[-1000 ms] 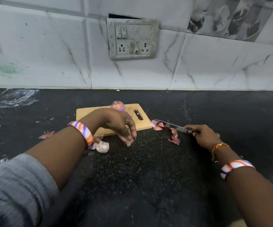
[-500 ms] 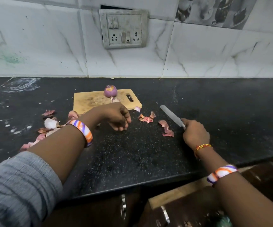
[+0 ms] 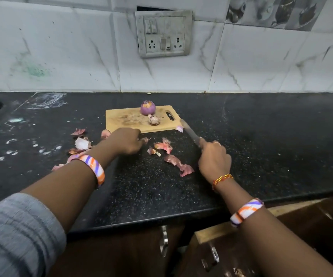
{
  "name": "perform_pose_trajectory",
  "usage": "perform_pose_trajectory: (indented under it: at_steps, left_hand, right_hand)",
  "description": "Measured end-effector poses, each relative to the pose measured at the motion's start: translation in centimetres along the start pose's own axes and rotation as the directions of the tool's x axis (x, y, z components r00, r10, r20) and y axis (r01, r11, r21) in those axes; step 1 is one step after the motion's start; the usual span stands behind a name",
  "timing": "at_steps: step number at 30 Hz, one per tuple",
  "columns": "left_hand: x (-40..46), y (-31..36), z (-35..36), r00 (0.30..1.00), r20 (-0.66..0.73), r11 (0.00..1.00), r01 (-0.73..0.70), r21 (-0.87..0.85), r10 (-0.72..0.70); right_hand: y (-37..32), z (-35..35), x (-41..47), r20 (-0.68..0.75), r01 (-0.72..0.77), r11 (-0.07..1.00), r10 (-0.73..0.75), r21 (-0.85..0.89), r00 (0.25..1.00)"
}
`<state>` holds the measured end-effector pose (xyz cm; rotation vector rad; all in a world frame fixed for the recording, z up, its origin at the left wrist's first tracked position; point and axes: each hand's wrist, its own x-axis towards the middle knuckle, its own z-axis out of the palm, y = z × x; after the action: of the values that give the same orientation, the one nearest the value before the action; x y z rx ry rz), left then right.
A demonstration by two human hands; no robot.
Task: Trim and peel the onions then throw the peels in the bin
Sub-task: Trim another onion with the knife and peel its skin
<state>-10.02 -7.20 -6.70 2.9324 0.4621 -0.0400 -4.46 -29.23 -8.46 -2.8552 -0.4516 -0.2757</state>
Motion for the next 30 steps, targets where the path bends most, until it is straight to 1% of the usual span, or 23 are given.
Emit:
perform_pose_trajectory:
  at_steps: [2,4,7,10,14,17,19,21,23,25,27,28,30]
  left_hand:
    - [0.0,-0.2,0.9,0.999,0.038,0.995,-0.018,0.101,0.015]
    - [0.3,-0.5,1.6,0.998,0.054,0.983,-0.032,0.180,0.023]
    - [0.9,-1.0,2.0,0.999,0.038,0.978,-0.045,0.205,0.038]
    - [1.4,-1.3,2.0,0.999,0.032,0.984,-0.041,0.175,0.036]
    - [2.1,-1.7,2.0,0.999,0.026,0.989,-0.028,0.144,0.025]
    - [2.7,-1.9,1.8,1.000,0.029,0.993,-0.016,0.118,0.012]
    - [3.1,-2.2,1.7,1.000,0.028,0.997,-0.009,0.080,0.007]
    - [3.1,-2.3,1.5,0.999,0.033,0.999,-0.003,0.042,0.002]
    - [3.0,-2.2,1.4,1.000,0.025,1.000,-0.010,0.027,0.010]
    - [2.4,-2.1,1.2,1.000,-0.020,1.000,-0.021,0.022,0.021]
    - [1.6,-2.0,0.7,0.996,-0.081,1.000,-0.026,0.002,0.026]
    - [1.1,-2.2,0.4,0.992,-0.119,0.999,-0.035,-0.031,0.031]
    - [-0.2,-2.6,-0.2,0.976,-0.214,0.985,-0.075,-0.157,0.041]
  right_hand:
    - [0.0,0.0,0.6,0.026,-0.037,0.999,0.038,-0.035,0.999]
    - [-0.2,0.2,0.6,0.044,-0.018,0.998,0.021,-0.055,0.999]
    - [-0.3,0.3,0.1,0.057,0.046,0.997,-0.043,-0.056,0.997]
    - [-0.3,0.1,-0.5,0.074,0.097,0.995,-0.094,-0.040,0.993]
    - [0.1,0.1,-0.2,0.013,-0.002,0.998,0.003,-0.067,1.000]
    - [-0.3,0.3,-0.6,0.031,-0.037,0.993,0.041,-0.112,0.999]
    - [-1.1,0.5,-1.3,0.047,0.006,0.994,-0.001,-0.110,0.999]
    - [-1.9,0.5,-2.1,0.080,0.067,0.995,-0.061,-0.074,0.995]
    - [-2.3,0.4,-2.7,0.092,0.090,0.995,-0.086,-0.037,0.992]
    - [-2.2,0.3,-2.6,0.071,0.041,0.999,-0.039,-0.028,0.997]
    - [-1.9,0.3,-2.3,0.033,-0.026,0.997,0.029,-0.073,0.999]
    - [-1.9,0.4,-2.3,0.019,-0.039,0.993,0.041,-0.111,0.999]
    - [-2.7,0.6,-3.1,0.001,0.000,0.989,0.000,-0.151,1.000]
